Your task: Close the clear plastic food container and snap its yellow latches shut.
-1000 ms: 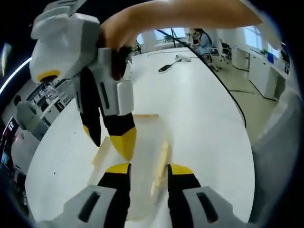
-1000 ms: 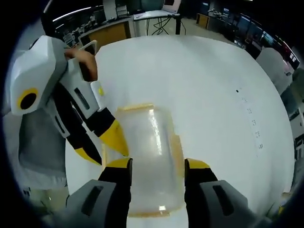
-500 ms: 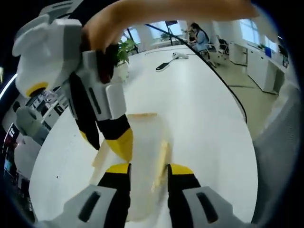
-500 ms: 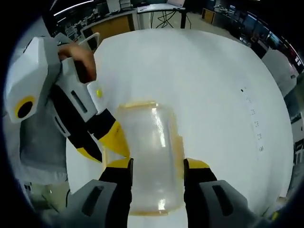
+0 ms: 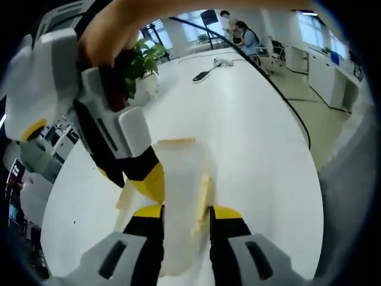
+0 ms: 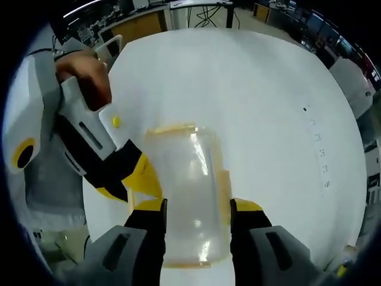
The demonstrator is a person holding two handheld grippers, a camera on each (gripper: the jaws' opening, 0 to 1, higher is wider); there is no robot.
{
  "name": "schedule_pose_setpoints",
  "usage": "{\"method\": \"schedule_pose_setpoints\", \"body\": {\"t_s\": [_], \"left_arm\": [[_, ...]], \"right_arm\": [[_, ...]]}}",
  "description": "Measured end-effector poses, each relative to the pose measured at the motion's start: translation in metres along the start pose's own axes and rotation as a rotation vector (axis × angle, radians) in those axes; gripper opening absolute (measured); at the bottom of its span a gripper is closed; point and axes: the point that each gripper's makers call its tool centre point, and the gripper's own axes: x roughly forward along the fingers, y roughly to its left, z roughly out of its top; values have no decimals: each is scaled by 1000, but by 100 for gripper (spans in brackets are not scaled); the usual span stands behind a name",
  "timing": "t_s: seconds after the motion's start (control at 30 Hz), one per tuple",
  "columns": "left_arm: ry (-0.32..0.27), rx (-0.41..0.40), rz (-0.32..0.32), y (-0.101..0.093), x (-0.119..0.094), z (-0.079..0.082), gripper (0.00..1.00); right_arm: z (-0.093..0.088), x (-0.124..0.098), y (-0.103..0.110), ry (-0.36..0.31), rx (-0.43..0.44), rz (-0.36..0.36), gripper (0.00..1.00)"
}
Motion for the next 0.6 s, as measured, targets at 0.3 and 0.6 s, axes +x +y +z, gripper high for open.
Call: {"method": "schedule_pose_setpoints", "body": {"t_s": [0.3,0.6], "left_arm": [[45,14,9,0,1,0,24],[71,41,6,-3,1,1,21]], "right_arm": [[0,0,2,2,-11,-1,40],[0,0,-3,-6,-11,1,40]]}}
